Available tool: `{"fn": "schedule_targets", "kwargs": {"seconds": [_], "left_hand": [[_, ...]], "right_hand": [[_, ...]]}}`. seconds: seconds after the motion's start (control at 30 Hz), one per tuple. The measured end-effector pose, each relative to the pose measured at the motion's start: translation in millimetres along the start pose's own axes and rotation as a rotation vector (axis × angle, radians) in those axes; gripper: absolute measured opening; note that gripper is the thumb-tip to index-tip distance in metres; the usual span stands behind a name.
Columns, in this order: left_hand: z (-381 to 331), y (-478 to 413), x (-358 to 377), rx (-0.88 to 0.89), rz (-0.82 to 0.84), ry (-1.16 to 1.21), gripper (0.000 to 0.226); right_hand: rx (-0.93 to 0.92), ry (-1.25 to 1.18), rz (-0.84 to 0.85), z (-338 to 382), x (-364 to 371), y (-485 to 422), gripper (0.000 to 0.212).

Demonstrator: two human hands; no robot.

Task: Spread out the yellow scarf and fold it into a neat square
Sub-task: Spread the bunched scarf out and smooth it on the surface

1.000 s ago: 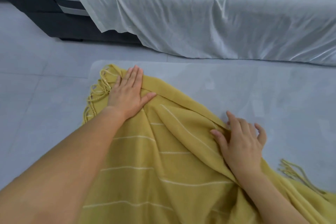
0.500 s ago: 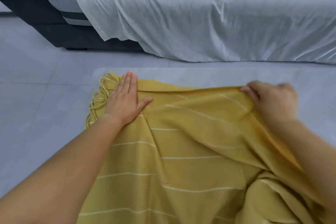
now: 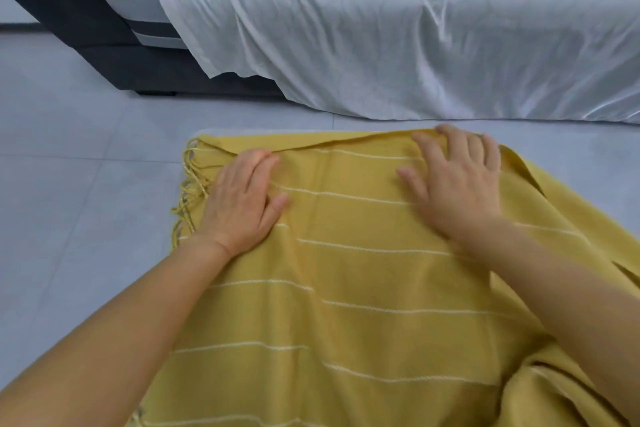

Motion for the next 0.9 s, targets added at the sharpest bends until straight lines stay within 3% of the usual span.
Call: {"fn": "schedule_targets", "kwargs": {"seconds": [0.07,0.17,0.3,0.5,0.7,0.9], "left_hand": [[0,8,5,0.080,0.098,-0.003,0.061],[14,5,6,-0.087,0.198,-0.054,0.075],[34,-13,5,-0.221,0.249,-0.129,0.091],[57,-39,-3,-0.533,0.293,-0.164,0.085],[-10,11,3,-0.318,0.248,-0.013,0.086],[-69,115,0,-0.327,0.309,0.055,0.092]], "right_hand": [[-0.050,-0.007,0.139,16,0,20,0.063],[-0.094,0.018,0.358,22,15,32,0.076],[-0.093,0.057,0.351,21,25,36,0.077],[-0.090,0.073,0.351,24,23,35,0.076],[-0.089,0.073,0.415,24,21,34,0.076],[-0.071,-0.005,0.487,29,-7,77,0.079]]}}
Point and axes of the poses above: each hand's wrist, its own y-axis away from the middle knuckle, its own x-axis out of the palm, z = x × y, the point moved 2 cm from there along -y, towards the middle knuckle, and after that the axes turned 8 degrees about y, right-handed, at the moved point
